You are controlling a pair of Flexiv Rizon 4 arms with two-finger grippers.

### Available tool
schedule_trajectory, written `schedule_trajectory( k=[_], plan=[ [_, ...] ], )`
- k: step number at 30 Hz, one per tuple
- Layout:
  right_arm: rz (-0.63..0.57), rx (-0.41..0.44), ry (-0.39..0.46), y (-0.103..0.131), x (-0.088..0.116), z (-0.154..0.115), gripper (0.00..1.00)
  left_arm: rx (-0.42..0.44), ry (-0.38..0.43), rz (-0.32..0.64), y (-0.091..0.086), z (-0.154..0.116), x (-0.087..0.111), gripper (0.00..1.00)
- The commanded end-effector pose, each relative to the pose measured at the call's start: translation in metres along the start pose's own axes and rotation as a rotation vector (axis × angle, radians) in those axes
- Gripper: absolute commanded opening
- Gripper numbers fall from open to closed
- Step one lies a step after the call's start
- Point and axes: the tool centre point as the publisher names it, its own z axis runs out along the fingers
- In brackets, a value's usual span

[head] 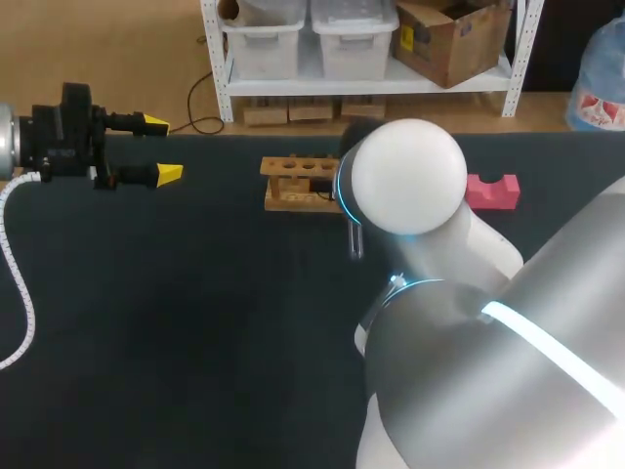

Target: Grasp the test tube, adjust it, and insert it.

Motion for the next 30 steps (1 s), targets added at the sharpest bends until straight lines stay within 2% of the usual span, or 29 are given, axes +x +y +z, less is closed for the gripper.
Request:
schedule_trajectory(
  k=[1,30],
  plan=[
    [0.001,-0.004,0.012,-0.001,0.000,0.001,0.00,-0.003,-0.006,0.004,-0.001,-0.001,0.002,1.00],
    [0.011,-0.004,0.077,0.000,0.023,0.014,0.00,-0.003,-0.006,0.004,-0.001,-0.001,0.002,1.00]
  ],
)
